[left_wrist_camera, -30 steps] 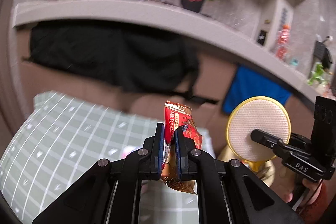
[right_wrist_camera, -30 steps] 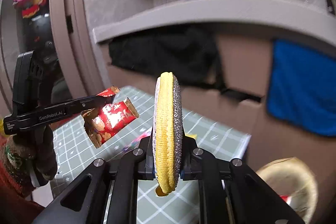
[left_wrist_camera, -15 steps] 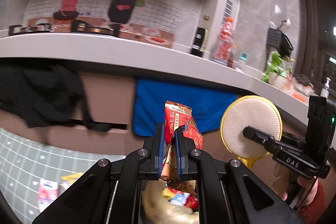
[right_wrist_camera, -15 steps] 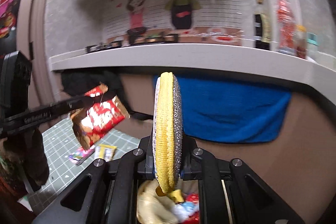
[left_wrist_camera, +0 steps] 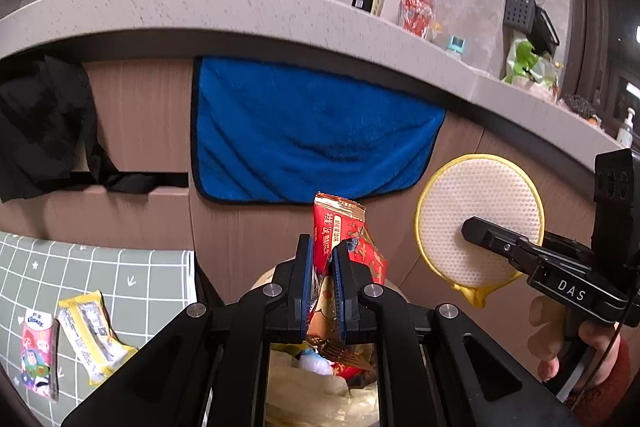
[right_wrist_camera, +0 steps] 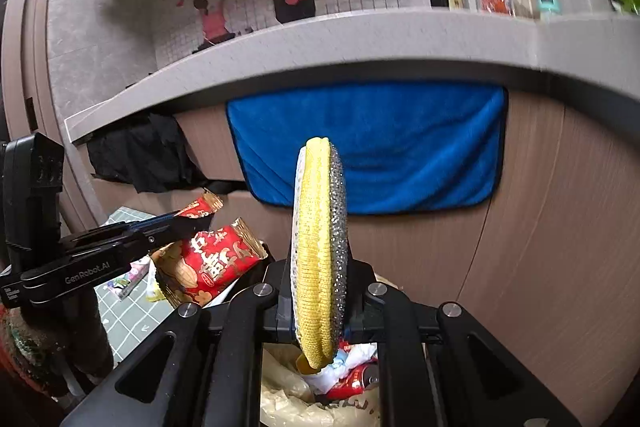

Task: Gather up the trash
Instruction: 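Carry the red packet and scrubber pad over the bin and release both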

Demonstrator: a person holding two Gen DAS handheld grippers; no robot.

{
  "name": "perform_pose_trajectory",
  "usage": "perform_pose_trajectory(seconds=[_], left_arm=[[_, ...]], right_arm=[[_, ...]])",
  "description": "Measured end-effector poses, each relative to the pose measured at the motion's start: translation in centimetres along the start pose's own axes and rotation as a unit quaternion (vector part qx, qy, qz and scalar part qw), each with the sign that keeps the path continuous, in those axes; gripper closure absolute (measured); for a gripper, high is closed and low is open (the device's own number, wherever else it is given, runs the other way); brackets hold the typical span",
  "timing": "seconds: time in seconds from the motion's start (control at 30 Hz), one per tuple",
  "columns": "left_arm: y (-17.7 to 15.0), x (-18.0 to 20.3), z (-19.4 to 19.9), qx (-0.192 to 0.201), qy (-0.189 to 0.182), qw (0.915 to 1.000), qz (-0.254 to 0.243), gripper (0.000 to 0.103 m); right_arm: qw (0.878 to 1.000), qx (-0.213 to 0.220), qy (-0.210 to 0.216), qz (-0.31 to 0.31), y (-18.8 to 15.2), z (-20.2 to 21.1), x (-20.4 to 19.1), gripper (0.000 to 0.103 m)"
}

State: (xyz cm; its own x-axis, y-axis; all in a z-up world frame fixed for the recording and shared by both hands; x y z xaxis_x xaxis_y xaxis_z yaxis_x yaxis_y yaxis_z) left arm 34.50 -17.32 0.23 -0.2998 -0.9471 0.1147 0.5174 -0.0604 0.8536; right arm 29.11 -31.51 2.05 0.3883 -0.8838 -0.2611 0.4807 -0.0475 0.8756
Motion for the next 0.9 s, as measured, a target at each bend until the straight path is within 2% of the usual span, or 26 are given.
perform_pose_trajectory(seconds=[0.33, 0.57, 0.7, 0.9], left_arm=[[-2.4, 0.6, -1.7, -0.03, 0.004, 0.9995, -0.013, 0.093], [-3.2, 0.4, -2.7, -0.044, -0.001, 0.999, -0.011, 0.093], [-4.0, 0.1, -3.8, -0.065, -0.007, 0.9978, 0.0, 0.093], [-4.4, 0.3, -4.2, -0.069, -0.008, 0.9975, -0.009, 0.093]], right_arm=[[0.999, -0.02, 0.006, -0.028, -2.4, -1.3, 1.6, 0.09], [0.999, -0.027, 0.001, -0.03, -3.0, -2.1, 1.9, 0.09], [0.999, -0.036, -0.004, -0.034, -3.5, -3.0, 2.2, 0.088], [0.998, -0.045, -0.007, -0.039, -3.9, -4.3, 2.7, 0.088]])
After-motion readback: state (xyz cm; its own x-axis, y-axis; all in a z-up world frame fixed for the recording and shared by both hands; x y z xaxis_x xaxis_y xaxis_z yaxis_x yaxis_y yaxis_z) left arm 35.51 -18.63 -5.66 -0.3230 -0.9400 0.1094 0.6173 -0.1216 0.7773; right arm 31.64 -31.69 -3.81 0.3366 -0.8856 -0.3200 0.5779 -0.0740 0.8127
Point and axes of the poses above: each gripper's, at about its wrist camera, not at the fingertips, and z roughly against the way its jaws point, x to its right, y to its top, the point moved 9 cm from there along -z, roughly the way its jaws point, and after that the axes turned 15 degrees about y, right-handed, at the moved point
